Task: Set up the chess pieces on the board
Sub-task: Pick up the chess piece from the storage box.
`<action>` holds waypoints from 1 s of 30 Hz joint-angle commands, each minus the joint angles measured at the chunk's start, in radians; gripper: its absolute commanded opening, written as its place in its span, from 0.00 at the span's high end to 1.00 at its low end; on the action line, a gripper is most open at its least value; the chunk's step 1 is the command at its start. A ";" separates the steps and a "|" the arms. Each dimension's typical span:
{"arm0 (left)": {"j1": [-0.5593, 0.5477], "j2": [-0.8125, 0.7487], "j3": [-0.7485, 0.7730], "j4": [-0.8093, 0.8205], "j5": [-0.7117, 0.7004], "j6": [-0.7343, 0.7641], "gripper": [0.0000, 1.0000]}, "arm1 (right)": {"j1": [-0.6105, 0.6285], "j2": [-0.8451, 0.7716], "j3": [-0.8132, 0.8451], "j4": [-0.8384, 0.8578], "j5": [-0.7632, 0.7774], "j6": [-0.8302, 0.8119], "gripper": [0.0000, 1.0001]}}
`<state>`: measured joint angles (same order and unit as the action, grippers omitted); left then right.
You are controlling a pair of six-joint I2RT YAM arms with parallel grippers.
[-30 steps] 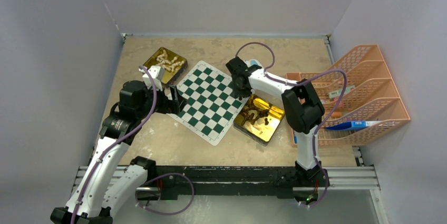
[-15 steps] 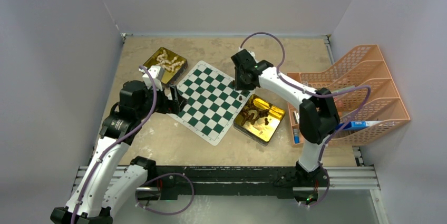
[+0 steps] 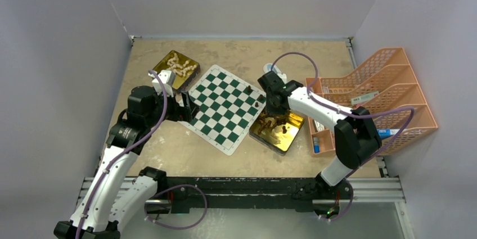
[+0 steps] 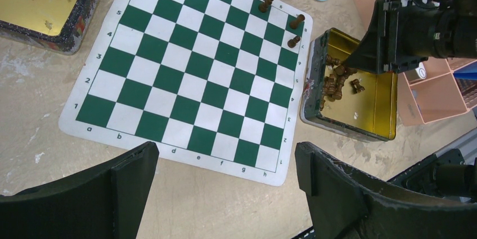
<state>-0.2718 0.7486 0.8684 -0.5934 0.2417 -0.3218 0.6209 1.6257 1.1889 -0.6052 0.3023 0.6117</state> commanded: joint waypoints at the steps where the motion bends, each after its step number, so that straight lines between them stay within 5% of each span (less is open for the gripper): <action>1: -0.007 -0.005 -0.002 0.028 0.005 -0.008 0.08 | -0.009 -0.034 -0.033 -0.037 0.061 0.049 0.69; 30: -0.009 -0.011 -0.002 0.028 0.008 -0.008 0.08 | -0.089 0.053 -0.203 0.012 0.006 -0.001 0.70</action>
<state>-0.2729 0.7483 0.8684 -0.5934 0.2420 -0.3218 0.5442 1.6600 1.0061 -0.6220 0.3210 0.6353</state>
